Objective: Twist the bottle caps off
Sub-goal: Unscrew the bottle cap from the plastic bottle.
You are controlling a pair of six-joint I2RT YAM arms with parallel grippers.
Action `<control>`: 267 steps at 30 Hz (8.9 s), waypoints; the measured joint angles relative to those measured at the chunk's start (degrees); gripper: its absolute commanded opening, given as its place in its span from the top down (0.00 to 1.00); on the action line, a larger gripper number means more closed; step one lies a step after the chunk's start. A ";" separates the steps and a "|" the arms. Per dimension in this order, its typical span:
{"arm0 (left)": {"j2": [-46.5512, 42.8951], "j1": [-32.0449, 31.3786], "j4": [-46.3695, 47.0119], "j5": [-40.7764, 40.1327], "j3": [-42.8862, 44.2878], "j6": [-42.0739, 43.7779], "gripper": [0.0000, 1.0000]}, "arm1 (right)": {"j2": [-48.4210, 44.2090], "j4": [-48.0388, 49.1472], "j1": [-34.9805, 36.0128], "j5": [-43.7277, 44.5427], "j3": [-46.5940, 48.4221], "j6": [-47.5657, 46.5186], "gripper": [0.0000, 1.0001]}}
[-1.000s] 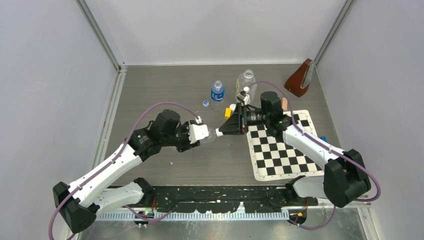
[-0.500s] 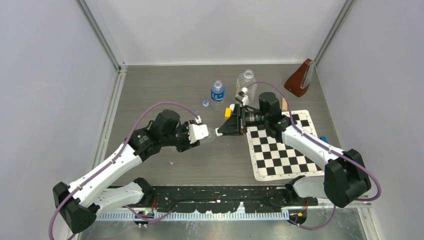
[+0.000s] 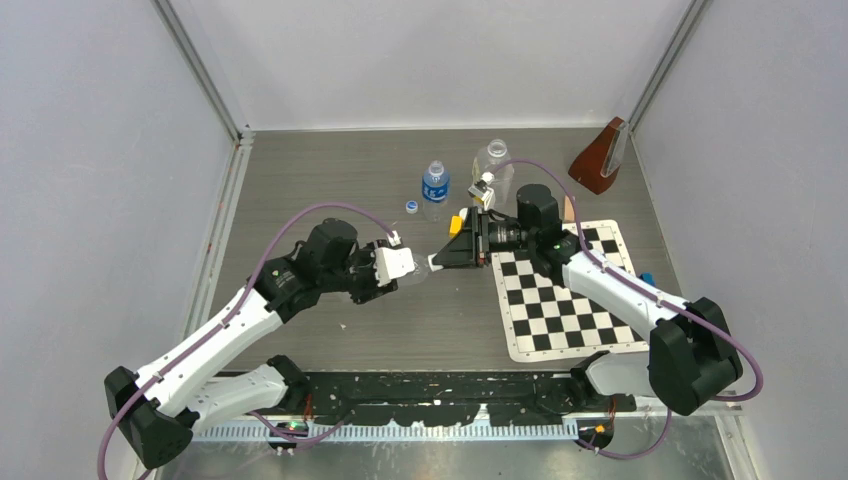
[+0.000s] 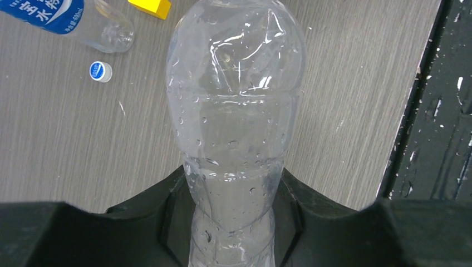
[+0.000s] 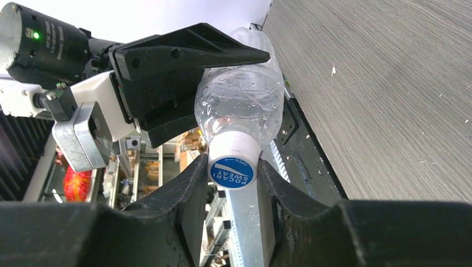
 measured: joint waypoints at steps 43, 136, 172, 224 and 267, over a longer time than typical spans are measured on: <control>1.11 0.55 -7.28 21.81 1.09 -1.25 1.00 | -23.93 -3.74 9.03 -1.70 -10.93 -88.17 0.99; -2.89 -4.66 2.25 -12.44 -1.55 1.46 1.00 | -3.02 -0.48 2.67 11.93 -1.11 6.84 0.99; -1.27 -4.04 -2.14 2.97 4.74 1.16 1.00 | -18.93 -5.42 3.45 10.51 -2.97 -23.32 1.00; 5.35 1.57 -8.81 2.12 4.15 -9.01 1.00 | -30.29 5.68 13.86 26.16 -12.41 -57.16 0.15; -2.25 -4.02 4.46 -11.26 -2.05 0.02 1.00 | -1.84 6.19 -0.31 10.05 -2.14 11.15 0.51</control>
